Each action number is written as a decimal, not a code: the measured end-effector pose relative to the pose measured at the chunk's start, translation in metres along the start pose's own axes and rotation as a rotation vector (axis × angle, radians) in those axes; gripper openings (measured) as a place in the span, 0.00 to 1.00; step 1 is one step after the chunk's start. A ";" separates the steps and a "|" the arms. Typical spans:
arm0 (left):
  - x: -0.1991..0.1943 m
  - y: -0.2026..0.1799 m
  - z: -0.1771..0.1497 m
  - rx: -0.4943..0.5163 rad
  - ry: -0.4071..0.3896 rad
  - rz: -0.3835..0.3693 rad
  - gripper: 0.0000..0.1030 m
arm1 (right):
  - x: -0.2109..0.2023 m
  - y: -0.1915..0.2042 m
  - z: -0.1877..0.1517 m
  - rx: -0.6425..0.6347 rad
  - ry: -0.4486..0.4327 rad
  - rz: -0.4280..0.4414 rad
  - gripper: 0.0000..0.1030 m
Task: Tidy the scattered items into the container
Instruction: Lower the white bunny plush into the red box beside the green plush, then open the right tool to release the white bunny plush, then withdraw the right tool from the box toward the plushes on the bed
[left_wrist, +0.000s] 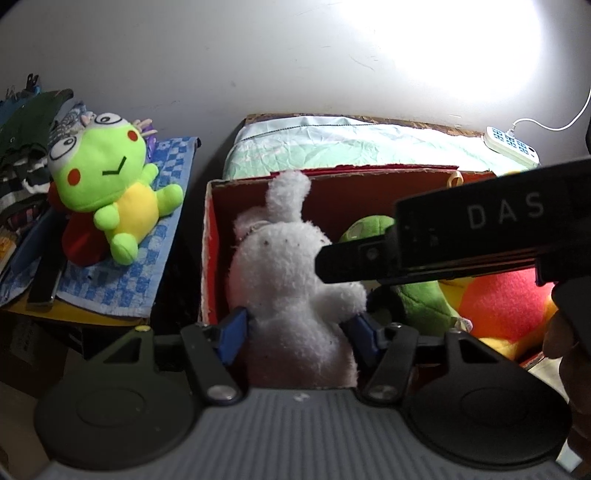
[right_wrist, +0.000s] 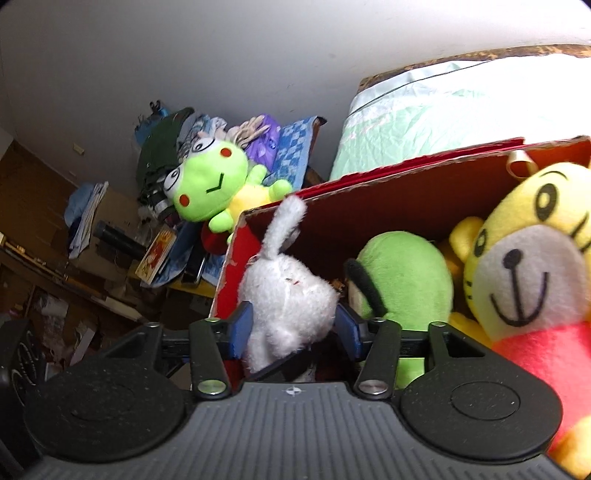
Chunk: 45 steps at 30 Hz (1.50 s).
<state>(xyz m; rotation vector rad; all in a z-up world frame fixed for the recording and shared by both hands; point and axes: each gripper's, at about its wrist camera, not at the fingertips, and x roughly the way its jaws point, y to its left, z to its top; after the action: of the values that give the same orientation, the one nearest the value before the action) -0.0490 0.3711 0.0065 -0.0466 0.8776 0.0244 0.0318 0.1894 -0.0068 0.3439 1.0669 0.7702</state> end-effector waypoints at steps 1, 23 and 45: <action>-0.002 -0.001 0.000 0.003 -0.007 0.000 0.60 | 0.001 -0.002 0.000 0.007 0.002 -0.008 0.46; -0.008 0.000 0.000 -0.015 -0.005 -0.011 0.59 | 0.001 -0.011 -0.009 0.036 0.003 -0.020 0.37; 0.000 -0.053 0.017 -0.025 0.050 0.175 0.72 | -0.075 -0.031 -0.032 0.002 -0.199 -0.252 0.35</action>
<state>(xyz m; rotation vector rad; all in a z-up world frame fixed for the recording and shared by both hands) -0.0338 0.3187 0.0195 0.0064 0.9293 0.1980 -0.0030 0.1107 0.0090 0.2752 0.9024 0.4991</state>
